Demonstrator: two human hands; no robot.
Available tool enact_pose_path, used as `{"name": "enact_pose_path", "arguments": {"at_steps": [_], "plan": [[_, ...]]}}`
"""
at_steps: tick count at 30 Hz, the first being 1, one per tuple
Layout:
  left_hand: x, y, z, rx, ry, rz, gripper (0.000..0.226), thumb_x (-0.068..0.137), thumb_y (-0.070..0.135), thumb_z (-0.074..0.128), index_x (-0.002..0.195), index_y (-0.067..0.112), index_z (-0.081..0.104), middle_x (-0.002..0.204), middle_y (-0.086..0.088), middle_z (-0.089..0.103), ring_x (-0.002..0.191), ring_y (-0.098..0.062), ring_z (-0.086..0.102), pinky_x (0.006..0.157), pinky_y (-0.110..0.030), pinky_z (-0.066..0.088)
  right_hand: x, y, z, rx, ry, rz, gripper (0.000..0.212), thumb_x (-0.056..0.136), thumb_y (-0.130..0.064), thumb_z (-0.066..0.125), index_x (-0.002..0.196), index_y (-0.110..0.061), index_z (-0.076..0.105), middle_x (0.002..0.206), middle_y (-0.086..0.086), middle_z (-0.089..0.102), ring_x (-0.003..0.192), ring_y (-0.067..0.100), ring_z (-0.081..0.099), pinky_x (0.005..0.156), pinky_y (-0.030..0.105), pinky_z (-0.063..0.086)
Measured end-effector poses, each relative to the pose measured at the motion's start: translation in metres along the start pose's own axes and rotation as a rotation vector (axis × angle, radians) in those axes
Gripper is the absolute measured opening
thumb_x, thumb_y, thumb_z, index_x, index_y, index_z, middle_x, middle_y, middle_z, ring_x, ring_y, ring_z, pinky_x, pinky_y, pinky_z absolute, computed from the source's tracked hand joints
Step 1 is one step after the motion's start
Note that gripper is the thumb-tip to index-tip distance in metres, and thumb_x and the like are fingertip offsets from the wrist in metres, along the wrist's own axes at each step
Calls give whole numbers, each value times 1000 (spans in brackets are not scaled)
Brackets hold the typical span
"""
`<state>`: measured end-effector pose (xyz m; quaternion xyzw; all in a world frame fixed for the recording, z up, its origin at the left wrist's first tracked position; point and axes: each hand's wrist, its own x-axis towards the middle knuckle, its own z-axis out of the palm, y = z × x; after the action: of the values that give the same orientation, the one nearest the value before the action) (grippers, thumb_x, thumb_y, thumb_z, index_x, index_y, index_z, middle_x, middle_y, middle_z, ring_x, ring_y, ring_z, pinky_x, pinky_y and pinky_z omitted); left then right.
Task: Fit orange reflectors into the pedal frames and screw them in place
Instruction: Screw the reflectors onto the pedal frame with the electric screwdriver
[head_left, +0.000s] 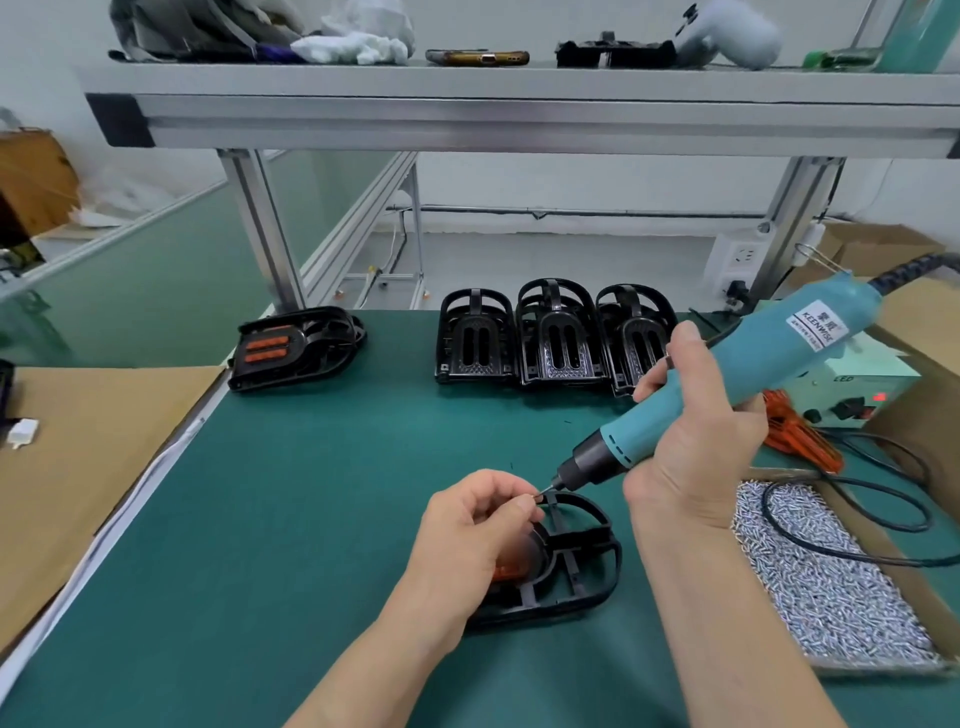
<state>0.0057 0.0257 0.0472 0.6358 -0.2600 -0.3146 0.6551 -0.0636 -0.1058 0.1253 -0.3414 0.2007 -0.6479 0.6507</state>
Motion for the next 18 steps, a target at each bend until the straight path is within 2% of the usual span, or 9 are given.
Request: {"name": "enact_pose_path", "arguments": {"at_steps": [5, 9, 13, 18], "plan": [[3, -3, 3, -24, 21, -8, 24, 91, 6, 66, 81, 26, 75, 84, -6, 76, 74, -8, 64, 68, -17, 50, 3, 4, -1, -13, 7, -1, 19, 84, -15, 75, 83, -17, 55, 58, -12, 59, 49, 6, 53, 51, 22, 45], [7, -3, 6, -16, 53, 13, 8, 82, 17, 75, 83, 24, 75, 86, -9, 74, 77, -12, 63, 76, -28, 51, 7, 7, -2, -26, 58, 9, 20, 86, -15, 75, 86, -16, 55, 57, -12, 60, 49, 6, 54, 52, 21, 46], [11, -4, 7, 111, 116, 111, 21, 87, 8, 72, 80, 28, 73, 75, 4, 70, 70, -6, 59, 69, -19, 48, 14, 10, -1, -23, 105, 31, 19, 88, -16, 75, 88, -15, 55, 56, -12, 59, 48, 6, 53, 51, 20, 46], [9, -8, 6, 274, 165, 224, 27, 87, 6, 72, 81, 33, 70, 77, 9, 70, 73, -6, 62, 71, -16, 48, 12, 19, 3, -68, 99, 35, 22, 88, -18, 74, 81, -20, 54, 53, -6, 57, 45, 12, 50, 51, 22, 45]]}}
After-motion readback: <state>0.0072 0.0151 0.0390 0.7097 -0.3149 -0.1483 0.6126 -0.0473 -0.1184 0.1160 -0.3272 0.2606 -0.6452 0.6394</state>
